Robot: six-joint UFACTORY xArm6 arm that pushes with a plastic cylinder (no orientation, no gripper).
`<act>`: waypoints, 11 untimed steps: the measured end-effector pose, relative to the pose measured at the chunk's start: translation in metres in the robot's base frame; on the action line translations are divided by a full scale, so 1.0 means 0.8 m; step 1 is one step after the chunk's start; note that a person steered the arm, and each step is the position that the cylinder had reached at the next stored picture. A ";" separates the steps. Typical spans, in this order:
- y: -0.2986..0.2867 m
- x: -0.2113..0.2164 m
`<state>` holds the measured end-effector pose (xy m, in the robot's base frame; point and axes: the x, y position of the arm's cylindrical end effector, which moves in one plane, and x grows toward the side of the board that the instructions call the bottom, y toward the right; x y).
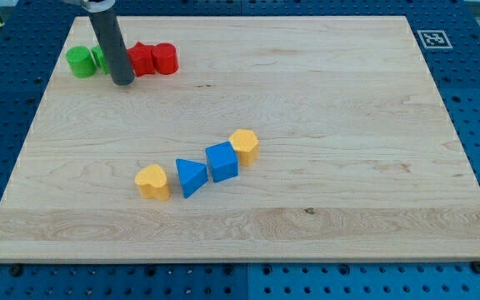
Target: Move your arm to the bottom left of the red star
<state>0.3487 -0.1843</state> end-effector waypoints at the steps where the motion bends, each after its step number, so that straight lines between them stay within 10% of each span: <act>1: -0.001 0.000; 6: -0.151 0.001; 11: -0.044 0.017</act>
